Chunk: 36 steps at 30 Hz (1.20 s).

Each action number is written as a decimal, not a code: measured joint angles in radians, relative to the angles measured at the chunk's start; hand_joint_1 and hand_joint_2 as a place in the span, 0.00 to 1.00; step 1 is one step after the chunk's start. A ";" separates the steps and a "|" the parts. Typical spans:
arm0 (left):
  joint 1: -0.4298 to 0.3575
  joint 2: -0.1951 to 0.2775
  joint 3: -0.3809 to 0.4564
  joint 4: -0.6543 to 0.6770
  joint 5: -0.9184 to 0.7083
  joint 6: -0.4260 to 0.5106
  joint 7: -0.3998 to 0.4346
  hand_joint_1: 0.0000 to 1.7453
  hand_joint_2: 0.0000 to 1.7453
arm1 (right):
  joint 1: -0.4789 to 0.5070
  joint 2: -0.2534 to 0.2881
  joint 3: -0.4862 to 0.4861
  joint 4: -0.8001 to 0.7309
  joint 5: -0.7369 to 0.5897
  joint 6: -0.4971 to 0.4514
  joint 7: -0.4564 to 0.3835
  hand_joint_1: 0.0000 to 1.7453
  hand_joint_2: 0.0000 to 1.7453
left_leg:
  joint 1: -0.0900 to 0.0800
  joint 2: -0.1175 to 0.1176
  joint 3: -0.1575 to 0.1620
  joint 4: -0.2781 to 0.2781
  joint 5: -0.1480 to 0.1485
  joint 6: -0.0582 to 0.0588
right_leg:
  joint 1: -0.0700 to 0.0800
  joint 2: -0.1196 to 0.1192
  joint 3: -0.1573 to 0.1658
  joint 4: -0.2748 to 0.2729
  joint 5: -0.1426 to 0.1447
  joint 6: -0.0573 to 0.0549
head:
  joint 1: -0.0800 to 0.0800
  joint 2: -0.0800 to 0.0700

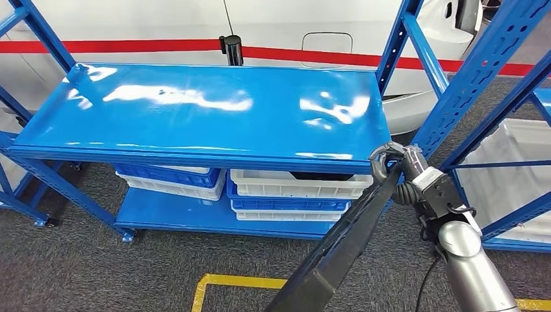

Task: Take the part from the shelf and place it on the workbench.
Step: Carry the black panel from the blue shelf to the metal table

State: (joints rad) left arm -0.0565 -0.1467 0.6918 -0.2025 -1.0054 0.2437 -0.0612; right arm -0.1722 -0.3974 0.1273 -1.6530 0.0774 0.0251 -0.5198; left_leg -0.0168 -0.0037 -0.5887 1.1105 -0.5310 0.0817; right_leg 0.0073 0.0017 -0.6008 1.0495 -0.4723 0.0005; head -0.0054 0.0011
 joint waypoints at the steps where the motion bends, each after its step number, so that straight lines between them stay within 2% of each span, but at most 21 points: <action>1: -0.001 0.001 0.003 -0.001 0.002 0.003 -0.004 0.00 0.00 | -0.004 0.001 0.000 0.002 0.000 0.001 -0.001 1.00 1.00 | -0.011 0.001 0.024 -0.037 0.009 0.017 | -0.001 -0.001 0.000 -0.002 0.005 0.003 | 0.003 0.000; 2: -0.002 0.000 0.006 -0.002 0.005 0.005 -0.009 0.00 0.00 | -0.008 0.002 0.001 0.005 -0.001 0.003 -0.002 1.00 1.00 | -0.019 0.003 0.032 -0.054 0.014 0.027 | -0.005 -0.003 0.000 -0.005 0.010 0.007 | 0.004 0.000; 3: -0.002 -0.002 0.009 -0.002 0.009 0.007 -0.013 0.00 0.00 | -0.013 0.002 0.001 0.009 -0.001 0.005 -0.003 1.00 1.00 | -0.024 0.005 0.033 -0.061 0.026 0.029 | -0.005 -0.004 0.001 -0.010 0.016 0.014 | 0.003 0.000; 5: -0.003 -0.008 0.014 -0.002 0.016 0.009 -0.024 0.00 0.00 | -0.023 0.001 0.001 0.014 -0.003 0.009 -0.004 1.00 1.00 | -0.019 0.007 0.042 -0.105 0.052 0.031 | -0.004 -0.004 -0.007 -0.014 0.019 0.022 | -0.004 0.000; 6: -0.004 -0.011 0.017 -0.003 0.017 0.009 -0.028 0.00 0.00 | -0.030 -0.002 0.001 0.018 -0.005 0.010 -0.004 1.00 1.00 | -0.014 0.009 0.045 -0.128 0.069 0.030 | -0.002 -0.003 -0.017 0.000 0.006 0.022 | -0.004 0.000; 9: -0.003 -0.022 0.023 -0.003 0.021 0.007 -0.037 0.00 0.00 | -0.049 -0.013 -0.002 0.026 -0.010 0.016 -0.004 1.00 1.00 | -0.004 0.013 0.034 -0.157 0.103 0.018 | -0.006 -0.001 -0.058 0.100 -0.068 0.018 | -0.002 0.000; 10: -0.003 -0.023 0.023 -0.003 0.022 0.007 -0.038 0.00 0.00 | -0.051 -0.014 -0.002 0.027 -0.011 0.017 -0.004 1.00 1.00 | -0.003 0.014 0.031 -0.157 0.105 0.015 | -0.007 -0.001 -0.065 0.121 -0.080 0.019 | -0.002 0.000; 17: -0.003 -0.023 0.023 -0.003 0.022 0.007 -0.038 0.00 0.00 | -0.051 -0.015 -0.003 0.027 -0.011 0.017 -0.004 1.00 1.00 | -0.002 0.014 0.030 -0.157 0.105 0.015 | -0.008 -0.001 -0.066 0.126 -0.082 0.019 | -0.002 0.000; 20: -0.003 -0.025 0.024 -0.002 0.023 0.003 -0.039 0.00 0.00 | -0.052 -0.017 -0.003 0.028 -0.013 0.018 -0.004 1.00 1.00 | -0.001 0.014 0.026 -0.157 0.108 0.011 | -0.010 -0.001 -0.075 0.155 -0.095 0.021 | -0.002 0.000; 22: -0.002 -0.031 0.025 -0.002 0.027 0.000 -0.041 0.00 0.00 | -0.051 -0.021 -0.003 0.030 -0.016 0.021 -0.004 1.00 1.00 | 0.002 0.014 0.016 -0.156 0.115 0.003 | -0.018 -0.001 -0.088 0.210 -0.116 0.030 | -0.002 0.000; 23: -0.001 -0.034 0.026 -0.002 0.029 -0.001 -0.042 0.00 0.00 | -0.051 -0.024 -0.004 0.032 -0.017 0.022 -0.004 1.00 1.00 | 0.006 0.014 0.008 -0.156 0.121 -0.003 | -0.025 -0.001 -0.081 0.218 -0.117 0.042 | -0.001 0.000; 24: 0.000 -0.038 0.027 -0.002 0.031 -0.003 -0.043 0.00 0.00 | -0.051 -0.028 -0.004 0.033 -0.018 0.023 -0.004 1.00 1.00 | 0.012 0.014 -0.003 -0.153 0.128 -0.012 | -0.034 -0.001 -0.057 0.198 -0.107 0.061 | -0.001 0.000; 25: 0.000 -0.041 0.030 -0.002 0.032 -0.014 -0.044 0.00 0.00 | -0.049 -0.031 -0.006 0.033 -0.017 0.021 -0.002 1.00 1.00 | 0.017 0.013 -0.018 -0.144 0.135 -0.025 | -0.038 0.002 -0.007 0.125 -0.086 0.075 | 0.002 0.000; 26: 0.002 -0.044 0.032 -0.003 0.032 -0.030 -0.048 0.00 0.00 | -0.042 -0.035 -0.009 0.029 -0.012 0.014 0.001 1.00 1.00 | 0.024 0.010 -0.037 -0.131 0.142 -0.040 | -0.046 0.005 0.039 0.049 -0.064 0.075 | 0.002 0.000; 27: 0.003 -0.047 0.035 -0.003 0.031 -0.051 -0.057 0.00 0.00 | -0.029 -0.039 -0.015 0.014 -0.003 0.002 0.010 1.00 1.00 | 0.030 0.007 -0.080 -0.034 0.095 -0.056 | -0.049 0.006 0.067 -0.014 -0.041 0.060 | 0.002 0.000; 28: 0.004 -0.049 0.036 -0.003 0.031 -0.071 -0.066 0.00 0.00 | -0.014 -0.041 -0.021 -0.002 0.007 -0.011 0.019 1.00 1.00 | 0.033 0.004 -0.114 0.056 0.051 -0.070 | -0.049 0.009 0.079 -0.052 -0.027 0.039 | 0.001 0.000; 29: 0.005 -0.051 0.037 -0.002 0.031 -0.082 -0.075 0.00 0.00 | 0.000 -0.041 -0.027 -0.018 0.016 -0.022 0.028 1.00 1.00 | 0.036 0.002 -0.130 0.123 0.012 -0.075 | -0.051 0.007 0.067 -0.053 -0.019 0.018 | -0.002 0.000; 30: 0.005 -0.052 0.037 -0.002 0.031 -0.089 -0.082 0.00 0.00 | 0.009 -0.042 -0.033 -0.032 0.021 -0.028 0.034 1.00 1.00 | 0.038 0.002 -0.129 0.167 -0.019 -0.076 | -0.049 0.006 0.061 -0.053 -0.011 0.011 | -0.002 0.000; 33: 0.004 -0.052 0.037 -0.003 0.031 -0.097 -0.087 0.00 0.00 | 0.016 -0.041 -0.040 -0.046 0.033 -0.032 0.040 1.00 1.00 | 0.034 0.000 0.004 -0.043 0.045 -0.061 | -0.045 0.008 0.058 -0.053 -0.006 0.019 | -0.002 0.000; 34: 0.003 -0.053 0.038 -0.003 0.031 -0.099 -0.089 0.00 0.00 | 0.015 -0.041 -0.041 -0.049 0.041 -0.033 0.042 1.00 1.00 | 0.031 -0.001 0.028 -0.086 0.053 -0.058 | -0.043 0.008 0.056 -0.053 -0.003 0.024 | -0.001 0.000; 36: 0.002 -0.055 0.039 -0.003 0.031 -0.103 -0.093 0.00 0.00 | 0.013 -0.037 -0.040 -0.052 0.059 -0.033 0.046 1.00 1.00 | 0.023 -0.001 0.033 -0.103 0.057 -0.053 | -0.040 0.009 0.052 -0.058 0.004 0.036 | -0.001 0.000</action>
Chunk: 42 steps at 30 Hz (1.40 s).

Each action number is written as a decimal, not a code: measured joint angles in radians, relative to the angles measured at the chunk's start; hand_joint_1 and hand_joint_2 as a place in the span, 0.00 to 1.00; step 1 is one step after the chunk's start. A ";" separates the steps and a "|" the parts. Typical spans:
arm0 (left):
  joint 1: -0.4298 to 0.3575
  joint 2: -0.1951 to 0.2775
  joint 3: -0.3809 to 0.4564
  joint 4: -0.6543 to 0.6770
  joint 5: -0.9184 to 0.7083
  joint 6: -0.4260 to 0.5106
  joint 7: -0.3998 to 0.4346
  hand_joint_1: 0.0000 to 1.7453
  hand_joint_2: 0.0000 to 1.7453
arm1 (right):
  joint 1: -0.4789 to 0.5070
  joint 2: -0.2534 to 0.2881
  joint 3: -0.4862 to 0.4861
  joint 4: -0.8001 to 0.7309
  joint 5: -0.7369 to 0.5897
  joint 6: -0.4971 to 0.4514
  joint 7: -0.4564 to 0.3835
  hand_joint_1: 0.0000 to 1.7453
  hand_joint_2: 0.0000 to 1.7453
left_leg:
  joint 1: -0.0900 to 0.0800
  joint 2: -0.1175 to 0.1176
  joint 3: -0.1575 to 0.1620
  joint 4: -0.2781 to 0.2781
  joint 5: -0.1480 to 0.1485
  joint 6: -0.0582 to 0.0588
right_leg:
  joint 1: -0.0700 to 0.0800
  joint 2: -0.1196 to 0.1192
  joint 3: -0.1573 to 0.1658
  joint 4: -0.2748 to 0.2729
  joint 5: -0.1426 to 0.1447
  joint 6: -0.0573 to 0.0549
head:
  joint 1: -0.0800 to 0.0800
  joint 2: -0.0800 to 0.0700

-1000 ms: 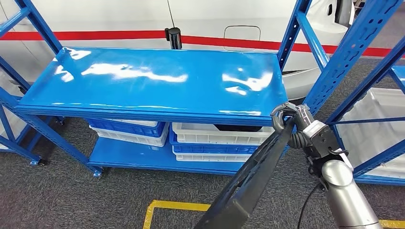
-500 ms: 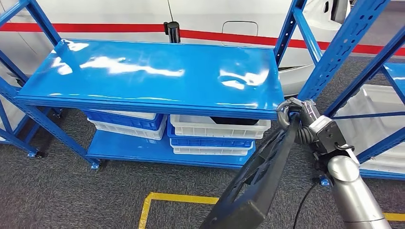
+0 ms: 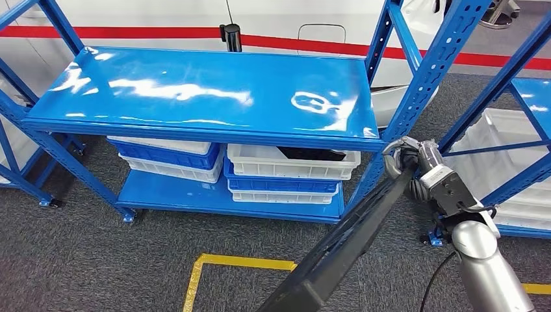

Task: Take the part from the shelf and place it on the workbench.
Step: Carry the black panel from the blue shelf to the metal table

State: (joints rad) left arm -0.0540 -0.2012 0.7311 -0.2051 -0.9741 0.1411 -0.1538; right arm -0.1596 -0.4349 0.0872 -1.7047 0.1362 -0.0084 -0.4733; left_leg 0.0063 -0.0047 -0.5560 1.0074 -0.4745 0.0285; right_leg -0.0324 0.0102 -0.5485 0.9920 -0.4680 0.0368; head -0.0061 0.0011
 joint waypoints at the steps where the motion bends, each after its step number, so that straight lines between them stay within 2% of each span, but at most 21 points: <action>1: 0.000 -0.001 0.000 0.000 0.000 -0.002 -0.001 0.00 0.00 | -0.001 0.002 0.001 0.000 0.007 0.000 0.001 1.00 1.00 | 0.000 0.001 -0.001 -0.007 0.005 0.006 | 0.002 -0.001 -0.002 -0.001 0.001 0.007 | 0.000 0.000; 3: -0.002 -0.003 0.000 0.000 0.001 -0.003 -0.003 0.00 0.00 | -0.004 0.003 0.002 -0.001 0.013 0.000 0.003 1.00 1.00 | 0.000 0.004 -0.001 -0.024 0.018 0.020 | 0.004 -0.004 -0.019 0.026 -0.021 0.008 | 0.003 0.000; 6: -0.002 -0.005 0.001 0.000 0.001 -0.006 -0.004 0.00 0.00 | -0.007 0.006 0.003 -0.001 0.016 0.000 0.004 1.00 1.00 | -0.006 0.007 -0.012 -0.031 0.033 0.036 | 0.004 -0.007 -0.095 0.203 -0.111 -0.008 | 0.008 0.000; 8: -0.002 -0.006 0.001 0.000 0.001 -0.010 -0.005 0.00 0.00 | -0.007 0.008 0.006 -0.001 0.023 -0.001 0.006 1.00 1.00 | -0.012 0.008 -0.022 -0.030 0.040 0.040 | 0.005 -0.007 -0.122 0.281 -0.138 -0.003 | 0.009 0.000; 9: -0.002 -0.007 0.001 0.000 0.000 -0.012 -0.006 0.00 0.00 | -0.005 0.010 0.007 -0.002 0.029 -0.002 0.008 1.00 1.00 | -0.015 0.007 -0.026 -0.028 0.043 0.041 | 0.006 -0.007 -0.105 0.260 -0.128 0.005 | 0.010 0.000; 11: -0.002 -0.009 0.001 0.000 -0.002 -0.015 -0.006 0.00 0.00 | 0.002 0.013 0.008 -0.009 0.044 -0.006 0.015 1.00 1.00 | -0.018 0.007 -0.032 -0.023 0.047 0.039 | 0.006 -0.009 -0.021 0.117 -0.080 0.016 | 0.010 0.000; 13: -0.002 -0.011 0.001 0.000 -0.010 -0.018 -0.005 0.00 0.00 | 0.015 0.016 0.006 -0.024 0.057 -0.011 0.022 1.00 1.00 | -0.023 0.006 -0.038 -0.016 0.052 0.033 | 0.013 -0.010 0.041 0.002 -0.043 0.012 | 0.010 0.000; 15: -0.002 -0.012 0.000 0.000 -0.019 -0.022 -0.003 0.00 0.00 | 0.037 0.016 -0.003 -0.042 0.063 -0.016 0.025 1.00 1.00 | -0.026 0.005 -0.045 -0.012 0.059 0.025 | 0.021 -0.009 0.047 -0.013 -0.032 0.004 | 0.010 0.000; 17: 0.000 -0.012 0.000 0.000 -0.023 -0.026 -0.002 0.00 0.00 | 0.058 0.016 -0.014 -0.059 0.064 -0.018 0.025 1.00 1.00 | -0.027 0.002 -0.052 -0.006 0.057 0.016 | 0.012 -0.010 0.038 -0.014 -0.023 -0.005 | 0.010 0.000; 19: 0.001 -0.011 0.000 0.000 -0.024 -0.026 -0.001 0.00 0.00 | 0.070 0.016 -0.021 -0.070 0.064 -0.020 0.023 1.00 1.00 | -0.022 0.001 -0.070 0.040 0.006 0.000 | 0.000 -0.011 0.028 -0.017 -0.009 -0.019 | 0.007 0.000; 21: 0.001 -0.010 0.000 0.000 -0.031 -0.026 0.001 0.00 0.00 | 0.080 0.017 -0.028 -0.078 0.065 -0.021 0.024 1.00 1.00 | -0.011 0.001 -0.108 0.160 -0.089 -0.015 | -0.002 -0.012 0.011 -0.016 0.006 -0.027 | 0.002 0.000; 23: 0.000 -0.009 0.000 0.000 -0.040 -0.029 0.007 0.00 0.00 | 0.095 0.017 -0.041 -0.087 0.070 -0.018 0.030 1.00 1.00 | -0.001 0.001 -0.127 0.258 -0.144 -0.024 | -0.002 -0.013 -0.011 -0.013 0.020 -0.026 | 0.001 0.000; 25: 0.000 -0.006 -0.001 0.000 -0.047 -0.031 0.017 0.00 0.00 | 0.111 0.012 -0.059 -0.092 0.070 -0.003 0.047 1.00 1.00 | 0.009 0.002 -0.071 0.212 -0.122 -0.030 | -0.007 -0.013 -0.030 -0.009 0.032 -0.016 | 0.001 0.000; 28: -0.002 0.001 -0.001 0.000 -0.054 -0.012 0.037 0.00 0.00 | 0.130 -0.014 -0.111 -0.094 0.031 0.043 0.065 1.00 1.00 | 0.015 -0.005 0.057 0.021 -0.064 -0.037 | -0.008 -0.012 -0.049 -0.001 0.047 0.005 | 0.001 0.000; 30: -0.001 0.006 -0.001 0.000 -0.053 0.020 0.059 0.00 0.00 | 0.134 -0.043 -0.153 -0.093 -0.006 0.077 0.066 1.00 1.00 | 0.006 -0.010 0.067 -0.012 -0.059 -0.029 | -0.002 -0.013 -0.058 0.000 0.061 0.026 | 0.002 0.000; 33: 0.002 0.016 0.002 0.000 -0.051 0.069 0.091 0.00 0.00 | 0.139 -0.084 -0.200 -0.091 -0.029 0.109 0.070 1.00 1.00 | -0.005 -0.005 0.049 -0.017 -0.033 0.008 | -0.005 -0.013 -0.072 0.000 0.061 0.048 | 0.005 0.000; 35: 0.003 0.022 0.002 0.000 -0.050 0.080 0.098 0.00 0.00 | 0.141 -0.103 -0.221 -0.090 -0.032 0.117 0.073 1.00 1.00 | -0.009 0.001 0.031 -0.023 -0.013 0.035 | -0.008 -0.013 -0.104 0.075 -0.004 0.038 | 0.010 0.000; 37: 0.002 0.027 0.002 0.000 -0.050 0.082 0.101 0.00 0.00 | 0.142 -0.113 -0.233 -0.089 -0.035 0.120 0.077 1.00 1.00 | -0.017 0.004 0.007 -0.023 0.005 0.050 | -0.003 -0.013 -0.145 0.214 -0.084 0.028 | 0.014 0.000; 38: 0.002 0.028 0.002 0.000 -0.050 0.084 0.102 0.00 0.00 | 0.144 -0.116 -0.236 -0.089 -0.036 0.121 0.078 1.00 1.00 | -0.022 0.005 -0.005 -0.022 0.013 0.054 | 0.001 -0.012 -0.153 0.267 -0.105 0.029 | 0.015 0.000; 40: 0.002 0.029 0.003 0.000 -0.050 0.097 0.106 0.00 0.00 | 0.149 -0.121 -0.241 -0.089 -0.037 0.121 0.083 1.00 1.00 | -0.035 0.006 -0.023 -0.022 0.029 0.059 | 0.013 -0.012 -0.114 0.268 -0.097 0.034 | 0.015 0.000; 42: 0.002 0.029 0.007 0.000 -0.050 0.112 0.110 0.00 0.00 | 0.160 -0.130 -0.249 -0.094 -0.037 0.120 0.089 1.00 1.00 | -0.047 0.005 -0.036 -0.022 0.042 0.063 | 0.033 -0.013 -0.013 0.134 -0.066 0.020 | 0.015 0.000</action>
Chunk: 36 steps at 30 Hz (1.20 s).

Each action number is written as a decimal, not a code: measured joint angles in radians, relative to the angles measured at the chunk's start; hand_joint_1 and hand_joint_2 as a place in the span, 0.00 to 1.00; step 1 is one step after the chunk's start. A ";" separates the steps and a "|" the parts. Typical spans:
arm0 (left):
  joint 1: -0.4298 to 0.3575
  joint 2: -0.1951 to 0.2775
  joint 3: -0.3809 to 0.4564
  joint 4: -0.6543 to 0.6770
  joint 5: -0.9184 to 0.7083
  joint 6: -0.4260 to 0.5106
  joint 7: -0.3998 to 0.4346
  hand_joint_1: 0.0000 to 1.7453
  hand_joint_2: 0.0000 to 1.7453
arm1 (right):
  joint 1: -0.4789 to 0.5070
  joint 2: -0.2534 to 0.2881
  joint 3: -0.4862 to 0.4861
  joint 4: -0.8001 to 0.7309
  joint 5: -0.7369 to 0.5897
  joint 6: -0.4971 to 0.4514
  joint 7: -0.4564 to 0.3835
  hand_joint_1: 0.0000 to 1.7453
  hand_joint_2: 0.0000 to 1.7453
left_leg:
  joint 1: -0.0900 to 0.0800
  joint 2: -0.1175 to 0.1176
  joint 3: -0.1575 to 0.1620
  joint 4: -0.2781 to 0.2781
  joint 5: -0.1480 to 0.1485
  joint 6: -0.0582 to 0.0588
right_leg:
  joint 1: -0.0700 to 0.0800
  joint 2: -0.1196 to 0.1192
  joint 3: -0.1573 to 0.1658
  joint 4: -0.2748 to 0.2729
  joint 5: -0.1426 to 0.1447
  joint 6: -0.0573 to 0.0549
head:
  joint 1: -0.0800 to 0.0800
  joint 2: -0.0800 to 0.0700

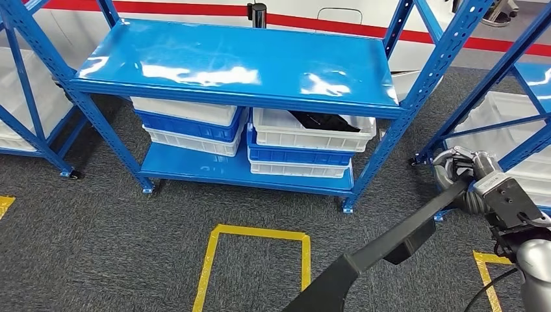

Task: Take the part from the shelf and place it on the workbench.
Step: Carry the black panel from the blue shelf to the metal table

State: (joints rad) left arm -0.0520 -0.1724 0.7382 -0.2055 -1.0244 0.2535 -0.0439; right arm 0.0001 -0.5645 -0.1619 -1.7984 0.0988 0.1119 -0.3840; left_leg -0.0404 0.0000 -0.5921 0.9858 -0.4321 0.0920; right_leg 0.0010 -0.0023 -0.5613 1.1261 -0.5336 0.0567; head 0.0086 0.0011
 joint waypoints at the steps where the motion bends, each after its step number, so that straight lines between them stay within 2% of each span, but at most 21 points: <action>1: 0.000 0.000 0.002 0.000 -0.001 0.004 0.002 0.00 0.00 | 0.004 -0.006 -0.006 -0.004 0.000 0.000 0.003 1.00 1.00 | -0.004 -0.001 -0.005 0.000 0.007 0.000 | 0.009 -0.001 0.051 -0.080 0.006 -0.013 | -0.001 0.000; 3: -0.001 0.002 0.005 0.000 -0.004 0.007 0.003 0.00 0.00 | 0.006 -0.016 -0.017 -0.011 0.000 0.000 0.008 1.00 1.00 | -0.005 -0.001 -0.014 -0.001 0.022 -0.005 | 0.021 -0.001 0.106 -0.170 0.008 -0.036 | -0.002 0.000; 6: -0.002 0.007 0.007 0.000 -0.014 0.007 0.001 0.00 0.00 | -0.022 -0.023 -0.015 -0.004 0.002 0.012 0.016 1.00 1.00 | -0.001 -0.001 -0.023 0.000 0.028 -0.022 | 0.008 -0.002 0.102 -0.196 0.038 -0.052 | 0.001 0.000; 7: -0.002 0.008 0.007 0.000 -0.018 0.007 -0.001 0.00 0.00 | -0.040 -0.023 -0.010 0.002 0.004 0.017 0.019 1.00 1.00 | -0.001 -0.003 -0.032 0.019 0.003 -0.029 | 0.000 -0.004 0.094 -0.204 0.052 -0.061 | 0.000 0.000; 9: -0.005 0.009 0.007 0.000 -0.023 0.007 -0.005 0.00 0.00 | -0.072 -0.023 0.001 0.016 0.009 0.023 0.022 1.00 1.00 | 0.011 -0.007 -0.065 0.117 -0.092 -0.049 | -0.012 -0.008 0.072 -0.209 0.078 -0.071 | -0.002 0.000; 11: -0.006 0.009 0.008 0.000 -0.023 0.007 -0.007 0.00 0.00 | -0.090 -0.022 0.013 0.028 0.011 0.024 0.022 1.00 1.00 | 0.033 -0.007 -0.094 0.246 -0.160 -0.070 | -0.018 -0.010 0.042 -0.204 0.099 -0.067 | -0.004 0.000; 13: -0.007 0.010 0.007 0.000 -0.024 0.005 -0.008 0.00 0.00 | -0.101 -0.020 0.022 0.039 0.013 0.025 0.022 1.00 1.00 | 0.053 -0.006 -0.083 0.294 -0.132 -0.091 | -0.028 -0.012 0.010 -0.192 0.116 -0.053 | -0.004 0.000; 15: -0.009 0.010 0.007 0.000 -0.027 0.002 -0.009 0.00 0.00 | -0.109 -0.020 0.030 0.046 0.016 0.024 0.022 1.00 1.00 | 0.072 -0.005 -0.008 0.215 -0.076 -0.114 | -0.039 -0.013 -0.026 -0.168 0.128 -0.039 | -0.005 0.000; 16: -0.011 0.010 0.007 0.000 -0.031 0.000 -0.009 0.00 0.00 | -0.112 -0.021 0.032 0.049 0.016 0.023 0.022 1.00 1.00 | 0.077 -0.006 0.043 0.144 -0.074 -0.123 | -0.041 -0.013 -0.043 -0.154 0.133 -0.032 | -0.006 0.000; 18: -0.014 0.010 0.007 0.000 -0.039 -0.002 -0.010 0.00 0.00 | -0.114 -0.024 0.035 0.051 0.016 0.019 0.022 1.00 1.00 | 0.075 -0.008 0.110 0.035 -0.101 -0.120 | -0.039 -0.014 -0.065 -0.137 0.146 -0.013 | -0.007 0.000; 21: -0.015 0.010 0.007 0.000 -0.042 -0.007 -0.010 0.00 0.00 | -0.109 -0.024 0.036 0.053 0.013 0.011 0.022 1.00 1.00 | 0.058 -0.007 0.101 0.008 -0.095 -0.080 | -0.040 -0.015 -0.078 -0.143 0.166 0.023 | -0.007 0.000; 22: -0.015 0.010 0.007 0.000 -0.042 -0.009 -0.010 0.00 0.00 | -0.103 -0.024 0.036 0.054 0.011 0.009 0.023 1.00 1.00 | 0.056 -0.005 0.090 0.005 -0.083 -0.064 | -0.043 -0.014 -0.086 -0.132 0.148 0.025 | -0.005 0.000; 24: -0.015 0.010 0.008 0.000 -0.040 -0.012 -0.010 0.00 0.00 | -0.090 -0.024 0.035 0.054 0.009 0.004 0.025 1.00 1.00 | 0.056 0.000 0.064 0.000 -0.054 -0.038 | -0.049 -0.012 -0.116 -0.053 0.063 0.013 | 0.003 0.000; 26: -0.015 0.011 0.009 0.000 -0.036 -0.014 -0.010 0.00 0.00 | -0.077 -0.023 0.034 0.054 0.008 0.000 0.026 1.00 1.00 | 0.051 0.002 0.032 0.001 -0.027 -0.029 | -0.047 -0.008 -0.141 0.081 -0.019 0.013 | 0.012 0.000; 28: -0.015 0.010 0.013 0.000 -0.030 -0.017 -0.008 0.00 0.00 | -0.066 -0.020 0.035 0.055 0.009 0.000 0.026 1.00 1.00 | 0.045 0.002 -0.002 0.002 0.000 -0.028 | -0.045 -0.005 -0.128 0.158 -0.026 0.032 | 0.015 0.000; 30: -0.015 0.009 0.021 0.000 -0.019 -0.020 -0.001 0.00 0.00 | -0.067 -0.012 0.040 0.060 0.018 0.000 0.023 1.00 1.00 | 0.042 0.002 -0.034 0.003 0.027 -0.032 | -0.044 -0.003 -0.048 0.091 0.018 0.049 | 0.016 0.000; 31: -0.015 0.008 0.025 0.000 -0.012 -0.019 0.004 0.00 0.00 | -0.075 -0.007 0.045 0.063 0.026 0.000 0.022 1.00 1.00 | 0.041 0.002 -0.048 0.004 0.040 -0.036 | -0.041 -0.003 0.016 0.012 0.025 0.047 | 0.018 0.000; 33: -0.014 0.004 0.035 0.000 -0.003 -0.014 0.015 0.00 0.00 | -0.102 0.003 0.062 0.075 0.043 0.000 0.020 1.00 1.00 | 0.037 0.005 -0.063 0.002 0.064 -0.047 | -0.027 0.001 0.116 -0.139 0.007 0.027 | 0.019 0.000; 34: -0.014 0.002 0.040 0.000 0.000 -0.011 0.019 0.00 0.00 | -0.117 0.007 0.072 0.084 0.048 0.000 0.019 1.00 1.00 | 0.035 0.006 -0.066 0.000 0.075 -0.051 | -0.020 0.003 0.136 -0.178 -0.004 0.015 | 0.018 0.000; 35: -0.012 0.000 0.045 0.000 0.002 -0.009 0.023 0.00 0.00 | -0.128 0.011 0.082 0.093 0.051 0.000 0.019 1.00 1.00 | 0.034 0.006 -0.067 -0.004 0.088 -0.056 | -0.016 0.004 0.132 -0.190 -0.003 0.005 | 0.016 0.000; 36: -0.010 -0.001 0.050 0.000 0.004 -0.007 0.027 0.00 0.00 | -0.137 0.015 0.091 0.103 0.053 0.000 0.019 1.00 1.00 | 0.035 0.004 -0.071 -0.005 0.091 -0.061 | -0.022 0.003 0.121 -0.186 0.007 -0.005 | 0.014 0.000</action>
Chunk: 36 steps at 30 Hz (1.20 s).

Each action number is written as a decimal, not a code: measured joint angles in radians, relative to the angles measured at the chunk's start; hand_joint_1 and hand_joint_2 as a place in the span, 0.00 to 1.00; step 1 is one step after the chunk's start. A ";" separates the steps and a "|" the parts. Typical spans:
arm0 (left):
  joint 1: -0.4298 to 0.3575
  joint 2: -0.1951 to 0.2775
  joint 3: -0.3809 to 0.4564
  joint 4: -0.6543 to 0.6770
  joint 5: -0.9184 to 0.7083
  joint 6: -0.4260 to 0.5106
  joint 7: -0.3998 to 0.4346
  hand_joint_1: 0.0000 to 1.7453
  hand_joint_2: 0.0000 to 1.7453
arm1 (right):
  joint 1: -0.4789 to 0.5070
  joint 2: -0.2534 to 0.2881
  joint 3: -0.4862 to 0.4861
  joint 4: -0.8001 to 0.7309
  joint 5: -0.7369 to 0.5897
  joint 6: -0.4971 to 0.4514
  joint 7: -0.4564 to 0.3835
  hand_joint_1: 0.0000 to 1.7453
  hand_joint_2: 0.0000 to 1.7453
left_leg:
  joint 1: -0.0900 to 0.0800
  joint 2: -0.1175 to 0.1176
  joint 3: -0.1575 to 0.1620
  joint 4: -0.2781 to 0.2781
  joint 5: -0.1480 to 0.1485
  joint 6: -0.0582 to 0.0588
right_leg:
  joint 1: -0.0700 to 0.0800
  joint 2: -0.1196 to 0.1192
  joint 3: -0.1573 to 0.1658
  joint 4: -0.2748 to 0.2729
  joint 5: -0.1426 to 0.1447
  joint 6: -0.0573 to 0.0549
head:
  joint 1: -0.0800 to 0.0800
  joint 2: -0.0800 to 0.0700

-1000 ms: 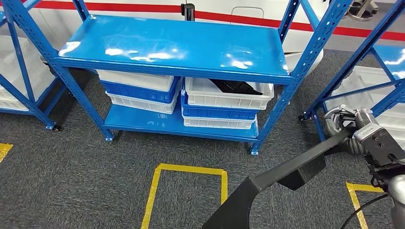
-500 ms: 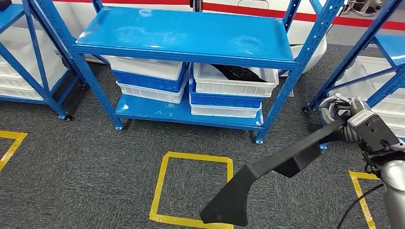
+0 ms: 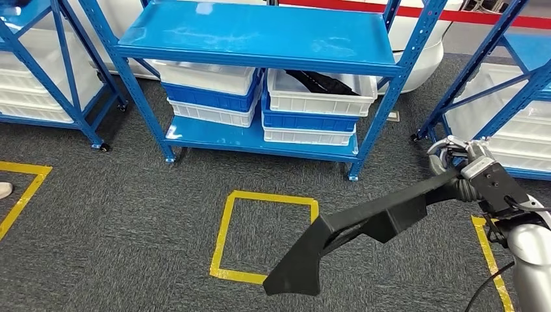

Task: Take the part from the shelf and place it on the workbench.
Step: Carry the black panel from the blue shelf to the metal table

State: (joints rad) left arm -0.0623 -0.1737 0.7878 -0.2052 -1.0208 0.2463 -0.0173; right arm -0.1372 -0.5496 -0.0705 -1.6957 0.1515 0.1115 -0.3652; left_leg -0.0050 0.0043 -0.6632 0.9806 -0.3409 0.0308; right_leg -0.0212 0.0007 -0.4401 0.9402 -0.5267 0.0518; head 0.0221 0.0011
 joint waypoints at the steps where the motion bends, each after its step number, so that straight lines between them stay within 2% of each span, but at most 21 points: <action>1: 0.002 -0.001 0.005 0.000 0.002 0.002 0.002 0.00 0.00 | -0.006 0.004 0.009 0.008 0.001 0.000 0.000 1.00 1.00 | 0.002 -0.002 -0.009 0.011 -0.018 -0.005 | -0.006 -0.003 -0.011 0.000 0.010 -0.012 | -0.002 0.000; 2: 0.004 -0.002 0.008 0.000 0.005 0.003 0.004 0.00 0.00 | -0.010 0.007 0.016 0.015 0.001 0.000 0.000 1.00 1.00 | 0.004 -0.004 -0.022 0.038 -0.056 -0.010 | -0.012 -0.006 -0.022 0.000 0.022 -0.026 | -0.005 0.000; 4: 0.009 -0.002 0.014 0.000 0.009 0.005 0.005 0.00 0.00 | -0.017 0.012 0.027 0.023 0.000 0.000 0.000 1.00 1.00 | 0.009 -0.006 -0.058 0.157 -0.172 -0.020 | -0.014 -0.013 -0.045 0.001 0.049 -0.046 | -0.010 0.000; 5: 0.011 -0.002 0.016 0.000 0.010 0.005 0.005 0.00 0.00 | -0.019 0.014 0.030 0.026 -0.001 0.000 0.000 1.00 1.00 | 0.011 -0.007 -0.074 0.232 -0.214 -0.024 | -0.012 -0.014 -0.059 0.003 0.063 -0.049 | -0.011 0.000; 6: 0.012 -0.002 0.018 0.000 0.011 0.005 0.006 0.00 0.00 | -0.020 0.016 0.033 0.029 -0.001 0.000 0.000 1.00 1.00 | 0.013 -0.007 -0.082 0.293 -0.230 -0.029 | -0.011 -0.015 -0.075 0.007 0.075 -0.047 | -0.011 0.000; 8: 0.012 -0.002 0.020 0.000 0.011 0.006 0.006 0.00 0.00 | -0.021 0.020 0.040 0.035 -0.002 0.000 0.000 1.00 1.00 | 0.020 -0.007 -0.053 0.326 -0.198 -0.036 | -0.012 -0.015 -0.112 0.020 0.093 -0.040 | -0.012 0.000; 10: 0.011 -0.003 0.022 0.000 0.012 0.006 0.006 0.00 0.00 | -0.020 0.022 0.045 0.039 -0.004 0.000 -0.001 1.00 1.00 | 0.028 -0.007 0.043 0.228 -0.162 -0.039 | -0.013 -0.016 -0.146 0.043 0.104 -0.031 | -0.013 0.000; 12: 0.010 -0.004 0.025 0.000 0.012 0.005 0.003 0.00 0.00 | -0.017 0.022 0.047 0.040 -0.007 -0.006 -0.005 1.00 1.00 | 0.030 -0.010 0.142 0.097 -0.181 -0.035 | -0.010 -0.016 -0.172 0.067 0.114 -0.018 | -0.013 0.000; 13: 0.009 -0.005 0.026 0.000 0.012 0.003 0.001 0.00 0.00 | -0.014 0.022 0.047 0.040 -0.007 -0.011 -0.008 1.00 1.00 | 0.027 -0.011 0.165 0.059 -0.195 -0.029 | -0.007 -0.016 -0.179 0.072 0.121 -0.009 | -0.012 0.000; 16: 0.010 -0.010 0.028 0.000 0.012 -0.009 -0.008 0.00 0.00 | 0.001 0.031 0.051 0.040 0.006 -0.030 -0.014 1.00 1.00 | 0.018 -0.007 0.151 0.033 -0.177 0.005 | -0.005 -0.015 -0.194 0.074 0.132 0.016 | -0.012 0.000; 18: 0.010 -0.012 0.028 0.000 0.012 -0.014 -0.013 0.00 0.00 | 0.011 0.040 0.054 0.040 0.016 -0.038 -0.015 1.00 1.00 | 0.018 -0.001 0.122 0.024 -0.146 0.026 | -0.010 -0.013 -0.218 0.121 0.072 0.012 | -0.009 0.000; 20: 0.010 -0.013 0.028 0.000 0.012 -0.016 -0.015 0.00 0.00 | 0.016 0.048 0.056 0.040 0.020 -0.041 -0.014 1.00 1.00 | 0.016 0.002 0.088 0.024 -0.117 0.032 | -0.011 -0.010 -0.247 0.233 -0.019 0.011 | -0.002 0.000; 21: 0.010 -0.014 0.028 0.000 0.012 -0.016 -0.016 0.00 0.00 | 0.017 0.052 0.058 0.040 0.021 -0.042 -0.014 1.00 1.00 | 0.016 0.004 0.070 0.025 -0.103 0.031 | -0.011 -0.009 -0.255 0.294 -0.045 0.018 | 0.001 0.000; 23: 0.010 -0.016 0.028 0.000 0.012 -0.017 -0.016 0.00 0.00 | 0.020 0.058 0.060 0.040 0.021 -0.042 -0.014 1.00 1.00 | 0.016 0.006 0.035 0.027 -0.072 0.027 | -0.011 -0.007 -0.232 0.351 -0.028 0.043 | 0.003 0.000; 25: 0.010 -0.017 0.028 0.000 0.012 -0.018 -0.016 0.00 0.00 | 0.020 0.061 0.061 0.040 0.022 -0.043 -0.014 1.00 1.00 | 0.017 0.007 0.002 0.030 -0.045 0.019 | -0.016 -0.006 -0.142 0.265 0.015 0.063 | 0.005 0.000; 26: 0.010 -0.017 0.028 0.000 0.012 -0.019 -0.016 0.00 0.00 | 0.019 0.062 0.061 0.040 0.022 -0.043 -0.014 1.00 1.00 | 0.017 0.006 -0.011 0.031 -0.032 0.012 | -0.014 -0.005 -0.077 0.180 0.010 0.061 | 0.007 0.000; 28: 0.011 -0.017 0.029 -0.001 0.012 -0.022 -0.018 0.00 0.00 | 0.018 0.063 0.062 0.039 0.022 -0.044 -0.014 1.00 1.00 | 0.013 0.005 -0.018 0.028 -0.009 -0.001 | -0.002 -0.003 0.001 0.055 -0.023 0.035 | 0.007 0.000; 30: 0.012 -0.017 0.030 -0.001 0.012 -0.026 -0.021 0.00 0.00 | 0.013 0.067 0.066 0.041 0.023 -0.045 -0.014 1.00 1.00 | 0.011 0.004 -0.017 0.019 0.013 -0.010 | 0.008 -0.001 0.001 0.032 -0.027 0.005 | 0.004 0.000; 31: 0.013 -0.017 0.031 -0.001 0.012 -0.027 -0.023 0.00 0.00 | 0.008 0.070 0.068 0.043 0.026 -0.046 -0.015 1.00 1.00 | 0.012 0.004 -0.022 0.021 0.010 -0.015 | 0.003 -0.003 -0.008 0.034 -0.018 -0.008 | 0.001 0.000; 33: 0.013 -0.017 0.034 0.000 0.012 -0.031 -0.027 0.00 0.00 | -0.003 0.080 0.074 0.049 0.035 -0.048 -0.016 1.00 1.00 | 0.016 0.003 -0.041 0.064 -0.053 -0.022 | -0.005 -0.006 -0.033 0.036 0.005 -0.038 | -0.006 0.000; 36: 0.013 -0.017 0.037 0.000 0.012 -0.034 -0.033 0.00 0.00 | -0.014 0.097 0.081 0.059 0.050 -0.055 -0.021 1.00 1.00 | 0.018 -0.002 -0.084 0.256 -0.206 -0.030 | 0.001 -0.008 -0.072 0.039 0.045 -0.063 | -0.013 0.000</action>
State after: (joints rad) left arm -0.0490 -0.1907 0.8243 -0.2052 -1.0090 0.2125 -0.0500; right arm -0.1508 -0.4523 0.0108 -1.6363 0.2013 0.0561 -0.3859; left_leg 0.0126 0.0025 -0.7474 1.2361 -0.5470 0.0004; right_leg -0.0203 -0.0069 -0.5119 0.9789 -0.4818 -0.0108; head 0.0092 0.0011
